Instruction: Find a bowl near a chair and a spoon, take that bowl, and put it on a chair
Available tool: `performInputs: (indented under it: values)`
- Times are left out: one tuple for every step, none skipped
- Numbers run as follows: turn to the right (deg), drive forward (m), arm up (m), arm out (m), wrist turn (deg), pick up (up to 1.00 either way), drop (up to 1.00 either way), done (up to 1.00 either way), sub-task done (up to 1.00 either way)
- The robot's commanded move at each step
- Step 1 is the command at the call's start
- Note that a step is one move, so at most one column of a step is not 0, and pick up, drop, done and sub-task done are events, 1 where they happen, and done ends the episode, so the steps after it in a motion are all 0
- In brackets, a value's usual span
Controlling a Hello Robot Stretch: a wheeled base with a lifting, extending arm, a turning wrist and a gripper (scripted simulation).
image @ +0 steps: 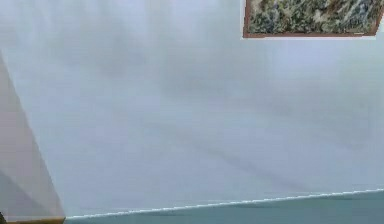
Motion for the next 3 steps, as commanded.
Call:
performInputs:
  values:
    - [18.0, 0.0, 0.0, 0.0, 0.0, 0.0, 0.0, 0.0, 0.0]
    - [0.0, 0.6, 0.0, 0.0, 0.0, 0.0, 0.0, 0.0, 0.0]
    - [45.0, 0.0, 0.0, 0.0, 0.0, 0.0, 0.0, 0.0, 0.0]
